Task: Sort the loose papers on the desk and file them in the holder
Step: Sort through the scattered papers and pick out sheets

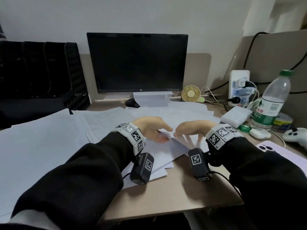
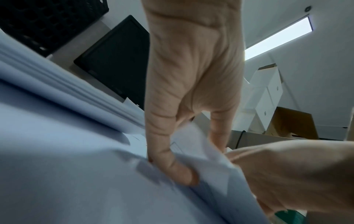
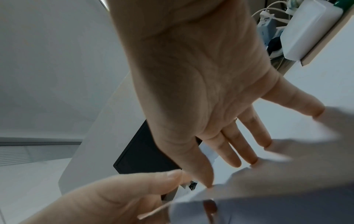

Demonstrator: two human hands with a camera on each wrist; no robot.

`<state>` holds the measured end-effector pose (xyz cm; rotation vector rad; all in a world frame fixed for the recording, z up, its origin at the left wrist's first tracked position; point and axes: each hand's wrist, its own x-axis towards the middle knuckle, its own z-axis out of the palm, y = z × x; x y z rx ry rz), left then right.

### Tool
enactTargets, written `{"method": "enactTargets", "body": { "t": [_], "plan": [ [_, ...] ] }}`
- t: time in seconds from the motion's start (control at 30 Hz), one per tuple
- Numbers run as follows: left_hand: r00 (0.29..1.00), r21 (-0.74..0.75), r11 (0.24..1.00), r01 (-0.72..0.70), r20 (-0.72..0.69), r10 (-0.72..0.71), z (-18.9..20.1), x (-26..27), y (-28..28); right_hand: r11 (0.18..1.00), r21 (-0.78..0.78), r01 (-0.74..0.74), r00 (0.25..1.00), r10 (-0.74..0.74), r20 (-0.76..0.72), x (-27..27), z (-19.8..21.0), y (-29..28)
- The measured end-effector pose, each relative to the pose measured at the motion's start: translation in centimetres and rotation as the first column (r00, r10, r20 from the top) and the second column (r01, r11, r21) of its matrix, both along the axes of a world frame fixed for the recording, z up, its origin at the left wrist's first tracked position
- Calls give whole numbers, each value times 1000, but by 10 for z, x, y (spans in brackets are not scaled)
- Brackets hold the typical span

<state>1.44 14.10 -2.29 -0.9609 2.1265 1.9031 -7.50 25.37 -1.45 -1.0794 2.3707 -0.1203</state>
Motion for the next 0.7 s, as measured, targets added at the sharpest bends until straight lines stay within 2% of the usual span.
{"method": "enactTargets", "body": {
  "t": [0.1,0.23,0.3,0.43,0.5,0.57,0.6,0.63,0.7],
  "plan": [
    [989,-18,997,-73,-130,70,1,-8,1,993,-108,49,990,-34,137,-4,2,4],
    [952,-77,982,-174,-268,147,18,-6,-9,954,-252,164,936,-70,345,-19,0,7],
    [907,-73,959,-274,-350,232,28,-2,-20,930,-335,154,945,-40,326,-23,3,9],
    [795,11,944,-330,-535,285,50,13,-41,878,-477,-45,990,103,97,-26,12,6],
    [732,73,938,-340,-605,313,62,23,-47,801,-595,-72,997,51,-52,-27,13,0],
    [709,99,941,-324,-633,310,74,33,-51,657,-753,-17,985,-117,-124,-26,17,-2],
    [717,74,945,-318,-634,291,78,37,-54,566,-824,9,978,-176,-110,-26,20,-3],
    [734,3,943,-334,-627,262,81,42,-59,491,-871,31,976,-204,-80,-26,24,-3],
    [785,-231,904,-360,-598,160,81,50,-71,417,-905,83,980,-199,-1,-27,30,-5]
  ]
}}
